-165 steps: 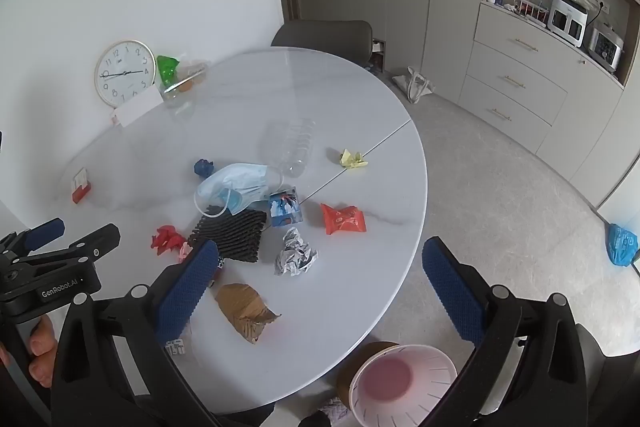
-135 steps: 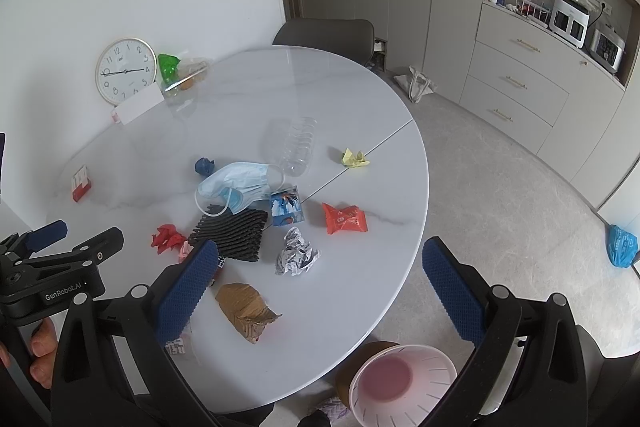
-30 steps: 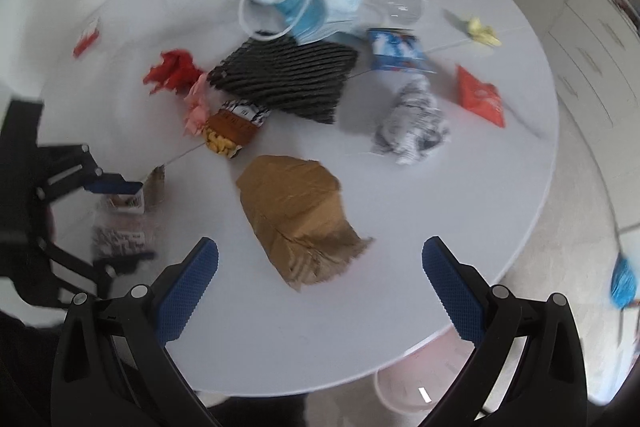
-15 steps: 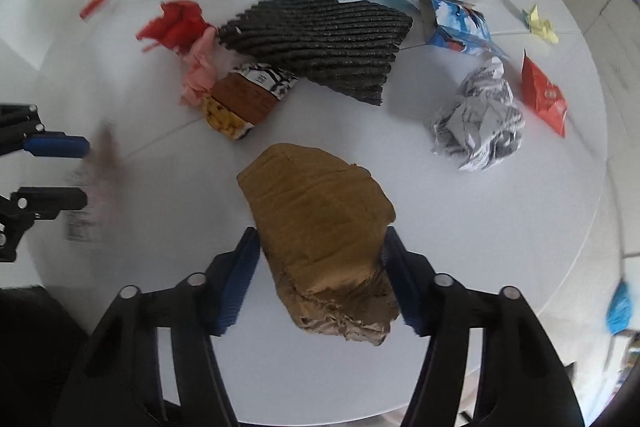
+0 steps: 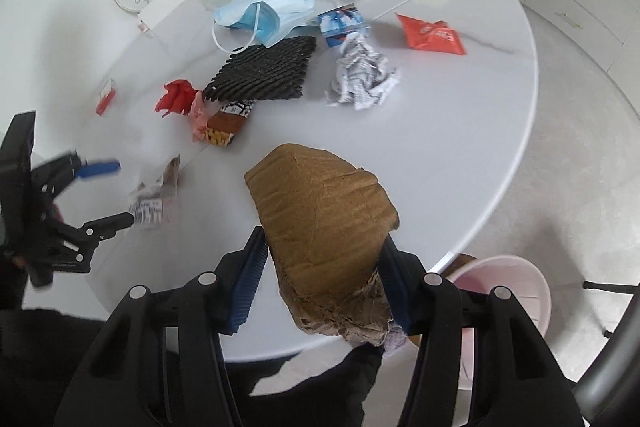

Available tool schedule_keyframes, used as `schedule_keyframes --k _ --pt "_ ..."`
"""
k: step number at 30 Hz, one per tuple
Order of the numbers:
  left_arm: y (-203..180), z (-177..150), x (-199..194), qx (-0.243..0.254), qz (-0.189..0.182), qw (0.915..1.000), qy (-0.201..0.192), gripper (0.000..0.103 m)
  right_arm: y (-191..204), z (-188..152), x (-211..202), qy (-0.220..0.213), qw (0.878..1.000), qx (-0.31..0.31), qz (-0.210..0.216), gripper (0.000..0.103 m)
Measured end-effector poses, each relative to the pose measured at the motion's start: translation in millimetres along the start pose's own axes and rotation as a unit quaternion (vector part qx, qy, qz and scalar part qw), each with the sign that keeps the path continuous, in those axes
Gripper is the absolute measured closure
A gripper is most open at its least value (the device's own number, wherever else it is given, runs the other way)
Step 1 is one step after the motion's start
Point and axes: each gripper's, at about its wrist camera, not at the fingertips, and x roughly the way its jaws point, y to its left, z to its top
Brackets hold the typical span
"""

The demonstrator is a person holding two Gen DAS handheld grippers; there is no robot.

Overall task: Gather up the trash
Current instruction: 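Carry both items to the white wastebasket and open both grippers over it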

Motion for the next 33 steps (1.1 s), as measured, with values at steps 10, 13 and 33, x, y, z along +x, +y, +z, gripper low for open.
schedule_keyframes --k 10,13,33 --pt "0 4 47 0.109 -0.037 0.9918 0.054 0.041 4 -7 -19 -0.022 0.998 0.053 0.002 0.048" --pt "7 3 50 0.100 -0.049 0.9926 0.049 0.052 -2 -11 -24 -0.029 0.997 0.074 -0.001 0.048" --pt "-112 107 -22 0.072 -0.145 0.9854 -0.052 0.055 -166 -104 -7 0.050 0.956 0.250 -0.146 0.027"
